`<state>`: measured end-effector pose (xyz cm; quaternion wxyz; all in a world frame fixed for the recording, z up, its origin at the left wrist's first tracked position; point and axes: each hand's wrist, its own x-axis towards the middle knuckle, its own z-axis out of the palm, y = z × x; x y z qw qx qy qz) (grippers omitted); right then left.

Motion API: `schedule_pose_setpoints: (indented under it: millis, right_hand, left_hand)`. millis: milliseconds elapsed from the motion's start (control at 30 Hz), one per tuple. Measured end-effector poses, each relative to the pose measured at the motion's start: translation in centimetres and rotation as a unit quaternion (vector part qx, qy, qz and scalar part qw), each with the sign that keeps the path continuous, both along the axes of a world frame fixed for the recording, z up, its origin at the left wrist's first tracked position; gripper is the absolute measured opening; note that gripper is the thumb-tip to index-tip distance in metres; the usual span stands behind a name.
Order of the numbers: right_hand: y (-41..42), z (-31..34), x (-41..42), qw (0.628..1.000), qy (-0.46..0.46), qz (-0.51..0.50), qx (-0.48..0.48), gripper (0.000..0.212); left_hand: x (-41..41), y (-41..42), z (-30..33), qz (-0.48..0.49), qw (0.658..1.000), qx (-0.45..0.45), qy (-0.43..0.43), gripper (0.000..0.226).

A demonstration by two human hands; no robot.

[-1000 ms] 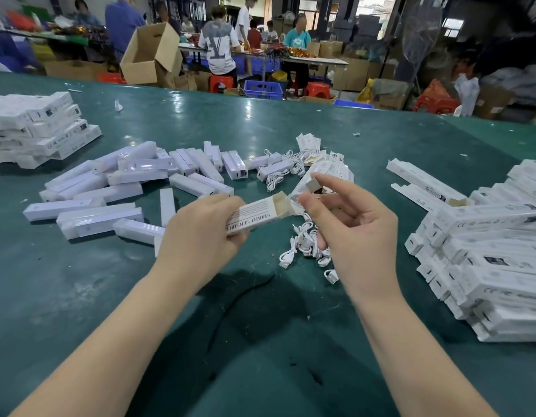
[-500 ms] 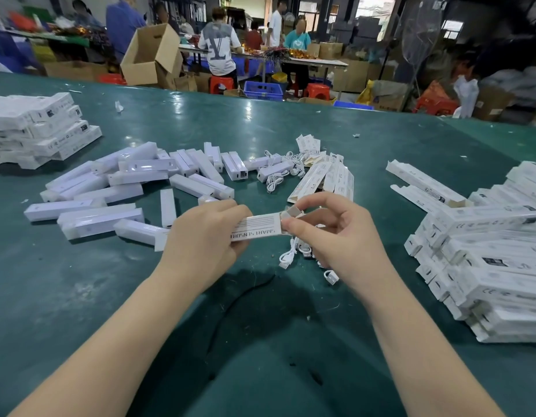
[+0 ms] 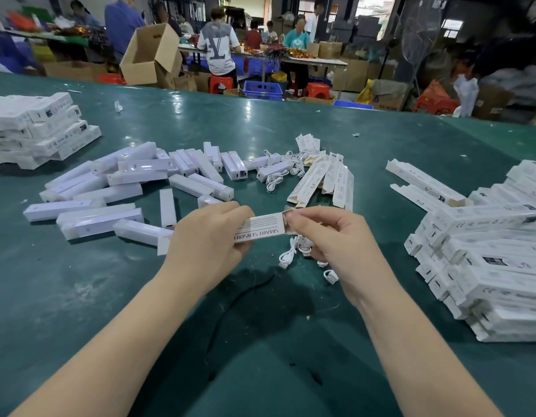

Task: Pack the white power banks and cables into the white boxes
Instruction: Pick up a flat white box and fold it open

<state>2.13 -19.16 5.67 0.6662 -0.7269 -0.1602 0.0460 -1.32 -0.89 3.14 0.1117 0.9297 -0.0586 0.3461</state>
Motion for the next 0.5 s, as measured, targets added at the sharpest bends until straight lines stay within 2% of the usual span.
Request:
schedule_pose_setpoints:
  millis: [67, 133, 200, 300, 400, 500]
  right_hand:
    - [0.0, 0.0, 0.2, 0.999, 0.052, 0.009, 0.007, 0.005]
    - [0.0, -0.1, 0.4, 0.994, 0.105, 0.015, 0.013, 0.013]
    - [0.1, -0.2, 0.4, 0.994, 0.11, 0.026, 0.008, 0.016]
    - [0.4, 0.0, 0.0, 0.998, 0.017, 0.044, 0.038, 0.006]
    - [0.9, -0.2, -0.3, 0.996, -0.063, 0.042, 0.048, 0.017]
    - [1.1, -0.5, -0.8, 0.991, -0.118, 0.042, 0.056, 0.023]
  left_hand:
    - [-0.1, 0.0, 0.1, -0.024, 1.0, -0.001, -0.012, 0.025]
    - [-0.2, -0.1, 0.1, -0.046, 0.999, -0.001, -0.024, 0.025]
    - [-0.2, -0.3, 0.2, -0.05, 0.998, -0.014, -0.024, 0.025]
    - [-0.1, -0.5, 0.1, -0.036, 0.997, -0.071, -0.01, 0.022]
    - [0.0, -0.4, 0.1, -0.032, 0.991, -0.133, 0.001, 0.03]
    - [0.0, -0.3, 0.1, -0.025, 0.986, -0.167, 0.018, 0.027]
